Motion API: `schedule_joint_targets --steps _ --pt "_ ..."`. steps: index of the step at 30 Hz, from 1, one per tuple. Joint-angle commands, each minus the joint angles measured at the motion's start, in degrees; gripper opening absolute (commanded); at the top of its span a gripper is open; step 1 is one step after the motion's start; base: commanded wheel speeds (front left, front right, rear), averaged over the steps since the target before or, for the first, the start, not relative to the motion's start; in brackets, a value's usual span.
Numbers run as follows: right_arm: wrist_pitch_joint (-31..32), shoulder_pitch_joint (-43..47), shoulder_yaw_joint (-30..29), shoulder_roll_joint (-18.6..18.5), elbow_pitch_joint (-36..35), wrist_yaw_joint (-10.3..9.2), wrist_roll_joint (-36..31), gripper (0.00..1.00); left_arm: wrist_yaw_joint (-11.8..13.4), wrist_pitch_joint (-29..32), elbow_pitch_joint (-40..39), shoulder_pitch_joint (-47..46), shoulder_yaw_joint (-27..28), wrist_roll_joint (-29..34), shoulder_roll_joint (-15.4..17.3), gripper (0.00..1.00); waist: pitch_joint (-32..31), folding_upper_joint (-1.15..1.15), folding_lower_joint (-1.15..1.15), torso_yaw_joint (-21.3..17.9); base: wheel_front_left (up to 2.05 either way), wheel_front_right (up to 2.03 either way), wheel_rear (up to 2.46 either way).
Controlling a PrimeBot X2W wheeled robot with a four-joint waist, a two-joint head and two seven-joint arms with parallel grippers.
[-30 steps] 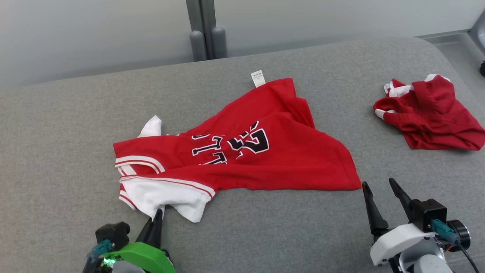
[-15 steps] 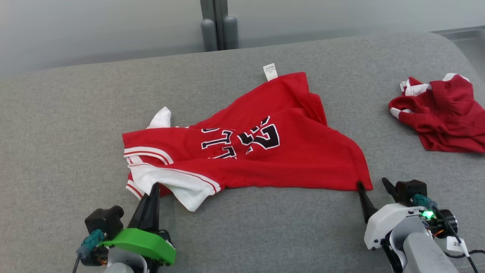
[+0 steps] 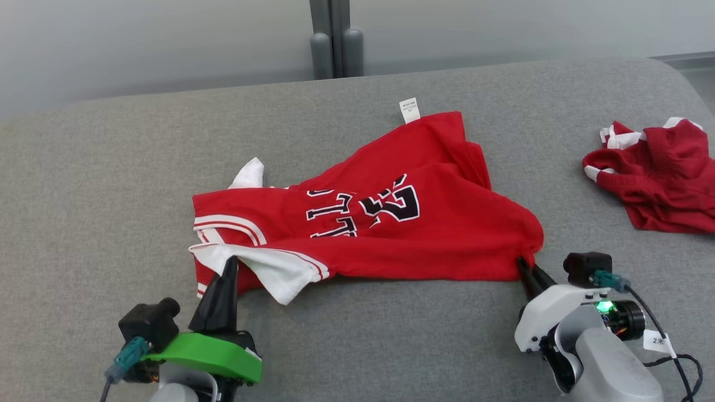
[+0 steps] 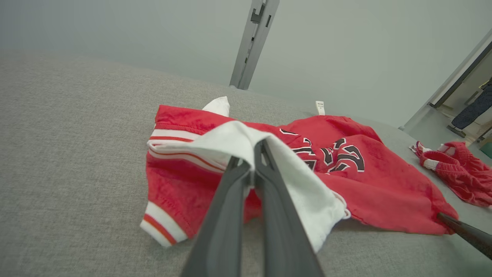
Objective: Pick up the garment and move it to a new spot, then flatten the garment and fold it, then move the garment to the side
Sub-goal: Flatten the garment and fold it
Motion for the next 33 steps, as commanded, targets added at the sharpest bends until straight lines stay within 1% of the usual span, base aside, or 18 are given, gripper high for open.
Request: schedule_joint_targets --steps 1,3,4,6,10,15,19,23,27,29,31,33 --pt "-0.31 -0.89 0.99 -0.34 -1.68 -0.03 3.35 0.0 -0.18 -0.02 -0.8 -0.2 -0.11 -2.04 0.0 0.0 -0.63 0.0 0.0 -0.59 0.0 0.0 0.0" --pt "-0.19 -1.48 2.45 -0.28 -4.69 -0.03 6.23 0.0 -0.18 -0.02 -2.22 -1.29 -0.65 -4.25 0.75 0.0 -1.21 0.0 0.0 -1.04 0.0 0.0 0.0" --pt "0.26 -1.88 3.1 -0.27 -8.56 -0.03 8.5 0.0 -0.18 -0.02 -4.19 -2.31 -1.01 -6.56 2.02 0.0 -2.0 0.0 0.0 -1.48 0.0 0.0 0.0" --pt "0.73 -2.36 2.8 -0.33 -13.03 -0.03 8.06 0.0 -0.18 0.11 -6.3 -3.47 -1.51 -8.14 3.81 0.0 -2.91 0.0 0.0 -1.91 0.0 0.0 0.0" --pt "3.49 -3.18 1.23 -0.87 -24.37 -0.03 7.04 0.0 -0.18 1.56 -11.85 -7.01 -1.58 -10.42 8.06 0.0 -4.77 0.0 0.0 -2.61 0.0 0.0 0.0" --pt "9.68 -3.39 -0.32 -2.08 -41.15 -0.03 7.94 0.0 -0.18 5.19 -20.57 -12.21 -0.25 -12.49 12.51 0.0 -7.26 0.0 0.0 -3.25 0.0 0.0 0.0" --pt "15.09 -2.69 -1.64 -2.41 -54.25 -0.03 8.48 0.0 0.41 8.67 -28.02 -16.75 1.06 -13.36 14.71 0.0 -8.49 0.0 0.0 -3.61 0.0 0.0 0.0" --pt "19.94 -2.7 -3.08 -2.45 -64.82 -0.03 8.85 0.0 1.29 12.53 -35.02 -21.7 2.03 -14.2 16.34 0.0 -9.26 0.0 0.0 -4.07 0.0 0.0 0.0" --pt "23.71 -4.01 -4.99 -2.88 -72.54 -0.03 6.84 0.0 2.16 16.74 -39.17 -26.52 2.76 -15.13 17.87 0.0 -9.35 0.0 0.0 -4.54 0.0 0.0 0.0" --pt "25.49 -4.44 -5.57 -2.68 -74.98 -0.03 6.45 0.0 2.5 18.7 -39.83 -28.6 2.71 -15.3 18.61 0.0 -8.99 0.0 0.0 -4.69 0.0 0.0 0.0" --pt "26.92 -4.83 -6.25 -3.06 -76.44 -0.03 5.29 0.0 2.66 20.33 -39.3 -30.41 2.29 -15.37 19.1 0.0 -8.26 0.0 0.0 -4.78 0.0 0.0 0.0" --pt "28.22 -5.08 -6.69 -2.94 -76.25 -0.03 4.77 0.0 2.5 21.74 -37.86 -31.99 1.45 -15.32 19.44 0.0 -7.27 0.0 0.0 -4.77 0.0 0.0 0.0"
